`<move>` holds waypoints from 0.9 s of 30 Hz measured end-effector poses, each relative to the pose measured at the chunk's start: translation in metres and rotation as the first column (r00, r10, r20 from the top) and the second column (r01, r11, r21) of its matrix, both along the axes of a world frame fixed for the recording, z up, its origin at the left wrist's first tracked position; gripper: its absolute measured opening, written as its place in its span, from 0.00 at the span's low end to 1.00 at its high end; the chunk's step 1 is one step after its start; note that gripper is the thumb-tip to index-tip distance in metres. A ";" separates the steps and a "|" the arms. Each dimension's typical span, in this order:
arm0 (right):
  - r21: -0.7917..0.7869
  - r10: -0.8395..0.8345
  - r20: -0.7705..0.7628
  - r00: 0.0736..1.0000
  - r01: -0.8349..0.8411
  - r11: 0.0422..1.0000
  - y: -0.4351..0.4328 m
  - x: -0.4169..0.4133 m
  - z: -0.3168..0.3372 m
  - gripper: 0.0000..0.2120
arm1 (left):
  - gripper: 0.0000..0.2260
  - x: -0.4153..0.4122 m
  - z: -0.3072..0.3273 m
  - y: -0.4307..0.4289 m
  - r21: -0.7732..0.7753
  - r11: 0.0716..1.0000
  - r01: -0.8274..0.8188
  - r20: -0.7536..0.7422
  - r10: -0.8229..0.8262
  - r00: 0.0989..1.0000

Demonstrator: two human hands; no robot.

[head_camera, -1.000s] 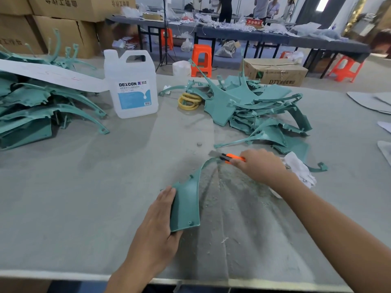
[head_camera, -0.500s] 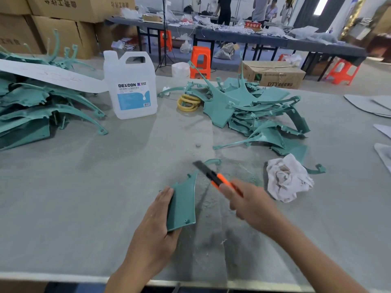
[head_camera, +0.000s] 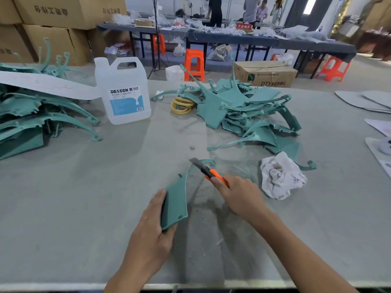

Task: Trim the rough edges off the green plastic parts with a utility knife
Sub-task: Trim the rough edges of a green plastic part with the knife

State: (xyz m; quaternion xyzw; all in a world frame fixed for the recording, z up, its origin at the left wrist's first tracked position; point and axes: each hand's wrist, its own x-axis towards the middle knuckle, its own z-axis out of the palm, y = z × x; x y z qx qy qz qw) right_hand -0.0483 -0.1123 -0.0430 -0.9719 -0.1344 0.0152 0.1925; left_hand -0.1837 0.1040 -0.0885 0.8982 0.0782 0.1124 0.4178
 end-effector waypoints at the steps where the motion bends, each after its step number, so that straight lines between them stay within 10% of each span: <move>1: -0.048 -0.030 -0.003 1.000 0.030 0.998 0.000 0.013 -0.001 0.25 | 0.34 0.000 0.001 -0.001 -0.010 1.000 -0.009 0.002 0.009 1.000; 10: -0.257 -0.235 -0.074 0.969 0.209 0.943 -0.032 0.069 0.011 0.28 | 0.37 -0.006 0.003 0.000 0.026 0.999 0.024 0.006 -0.024 1.000; 17: 0.056 0.224 -0.155 0.962 -0.218 0.974 -0.025 0.022 0.055 0.16 | 0.38 -0.004 -0.001 0.000 0.060 0.998 0.027 -0.003 -0.027 1.000; 27: -0.242 0.394 -0.259 0.882 -0.454 0.858 -0.012 0.018 0.108 0.20 | 0.39 -0.005 -0.001 -0.003 0.090 0.995 0.034 0.005 -0.034 0.999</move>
